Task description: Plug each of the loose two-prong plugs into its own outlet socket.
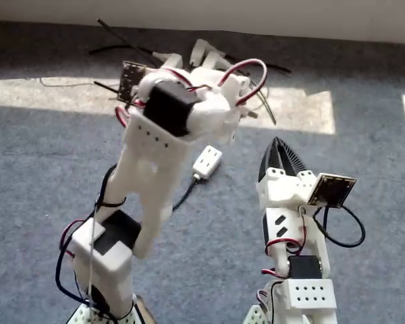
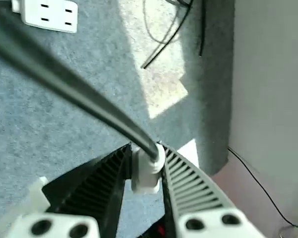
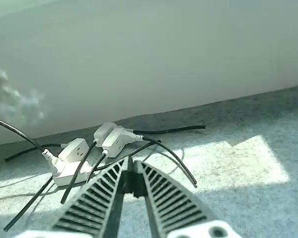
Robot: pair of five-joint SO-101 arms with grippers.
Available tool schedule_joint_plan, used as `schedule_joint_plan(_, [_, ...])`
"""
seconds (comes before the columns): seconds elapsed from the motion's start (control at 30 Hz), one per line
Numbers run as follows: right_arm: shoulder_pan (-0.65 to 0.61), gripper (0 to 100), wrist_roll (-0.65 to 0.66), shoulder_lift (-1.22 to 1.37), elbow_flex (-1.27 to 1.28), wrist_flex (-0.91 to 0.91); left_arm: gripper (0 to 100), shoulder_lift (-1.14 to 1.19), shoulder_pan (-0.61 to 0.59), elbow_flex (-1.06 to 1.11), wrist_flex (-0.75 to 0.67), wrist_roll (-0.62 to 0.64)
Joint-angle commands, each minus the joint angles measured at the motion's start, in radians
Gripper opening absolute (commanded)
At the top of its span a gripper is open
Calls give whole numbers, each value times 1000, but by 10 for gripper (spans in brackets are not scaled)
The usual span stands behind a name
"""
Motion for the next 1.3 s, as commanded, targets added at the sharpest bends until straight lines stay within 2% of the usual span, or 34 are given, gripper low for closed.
schedule_joint_plan(0.0, [42, 8, 11, -7, 61, -2, 11, 114, -5, 35, -25, -2])
schedule_joint_plan(0.2, [82, 8, 11, -7, 24, -2, 11, 203, 24, 35, -74, -2])
schedule_joint_plan(0.47, [70, 8, -51, -7, 13, -2, 11, 211, 139, 41, -66, -2])
schedule_joint_plan(0.73, [67, 8, -52, -7, 13, -4, 11, 211, 160, 38, -64, -2])
schedule_joint_plan(1.0, [-19, 8, -46, -7, 24, -4, 11, 203, 268, 36, -64, -2])
schedule_joint_plan(1.27, [-25, 8, -46, -5, 58, -8, 11, 200, 309, 33, -64, -2])
